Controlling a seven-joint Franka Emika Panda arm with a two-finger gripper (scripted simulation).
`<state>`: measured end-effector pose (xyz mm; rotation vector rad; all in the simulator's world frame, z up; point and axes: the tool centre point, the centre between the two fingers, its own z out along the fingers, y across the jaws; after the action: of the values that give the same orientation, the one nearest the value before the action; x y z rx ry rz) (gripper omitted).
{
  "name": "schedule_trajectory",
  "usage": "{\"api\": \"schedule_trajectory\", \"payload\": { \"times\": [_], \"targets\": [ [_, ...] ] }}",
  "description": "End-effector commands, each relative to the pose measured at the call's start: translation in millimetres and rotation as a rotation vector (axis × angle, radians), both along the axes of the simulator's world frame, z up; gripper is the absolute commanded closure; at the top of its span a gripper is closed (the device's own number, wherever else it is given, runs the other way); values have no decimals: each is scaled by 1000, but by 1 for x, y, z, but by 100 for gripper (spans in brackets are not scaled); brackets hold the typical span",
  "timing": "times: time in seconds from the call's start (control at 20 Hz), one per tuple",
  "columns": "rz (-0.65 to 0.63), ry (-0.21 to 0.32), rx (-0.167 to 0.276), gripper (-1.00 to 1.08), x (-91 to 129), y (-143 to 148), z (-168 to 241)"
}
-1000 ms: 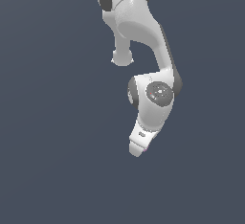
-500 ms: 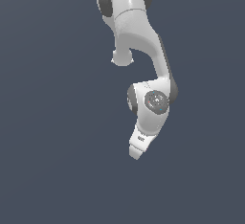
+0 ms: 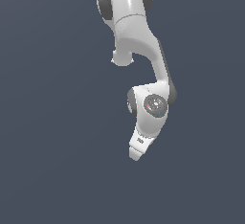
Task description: Pick up the object and move it to a goal position.
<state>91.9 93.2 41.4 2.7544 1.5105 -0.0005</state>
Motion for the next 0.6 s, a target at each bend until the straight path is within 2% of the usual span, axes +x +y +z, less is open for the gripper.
{"api": "schedule_trajectory", "payload": {
  "times": [0.0, 0.55],
  "targets": [
    [0, 0, 0, 108, 0, 0, 0],
    [0, 0, 0, 108, -1, -3, 1]
  ]
}}
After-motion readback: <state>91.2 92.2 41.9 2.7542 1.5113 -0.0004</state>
